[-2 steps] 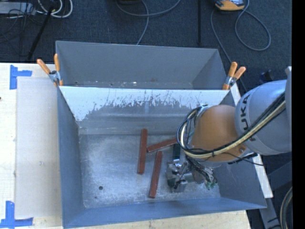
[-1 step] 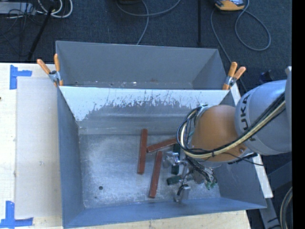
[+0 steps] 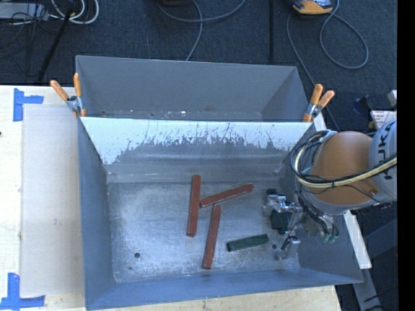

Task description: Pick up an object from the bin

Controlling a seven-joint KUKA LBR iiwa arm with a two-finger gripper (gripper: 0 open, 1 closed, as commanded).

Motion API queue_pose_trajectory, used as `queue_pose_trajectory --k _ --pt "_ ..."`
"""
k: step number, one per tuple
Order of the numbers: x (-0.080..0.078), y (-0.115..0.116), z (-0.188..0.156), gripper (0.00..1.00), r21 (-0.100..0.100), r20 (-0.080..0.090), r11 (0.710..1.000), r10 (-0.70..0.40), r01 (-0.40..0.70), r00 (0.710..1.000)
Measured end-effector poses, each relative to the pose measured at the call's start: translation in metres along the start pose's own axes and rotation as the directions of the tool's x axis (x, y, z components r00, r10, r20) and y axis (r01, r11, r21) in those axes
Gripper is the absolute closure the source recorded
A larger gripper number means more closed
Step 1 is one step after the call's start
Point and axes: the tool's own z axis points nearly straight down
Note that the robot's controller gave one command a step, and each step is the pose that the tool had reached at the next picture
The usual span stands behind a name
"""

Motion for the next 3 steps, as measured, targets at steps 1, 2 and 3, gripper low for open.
queue_pose_trajectory --k 1,2,3 --pt "0.022 0.082 -0.001 0.00 -0.007 0.001 0.997 -0.082 0.082 0.997" --pt "0.023 0.078 0.000 1.00 -0.005 -0.002 0.997 -0.075 0.075 0.997" --pt "0.019 0.066 -0.182 1.00 -0.002 0.007 0.998 -0.061 0.061 0.998"
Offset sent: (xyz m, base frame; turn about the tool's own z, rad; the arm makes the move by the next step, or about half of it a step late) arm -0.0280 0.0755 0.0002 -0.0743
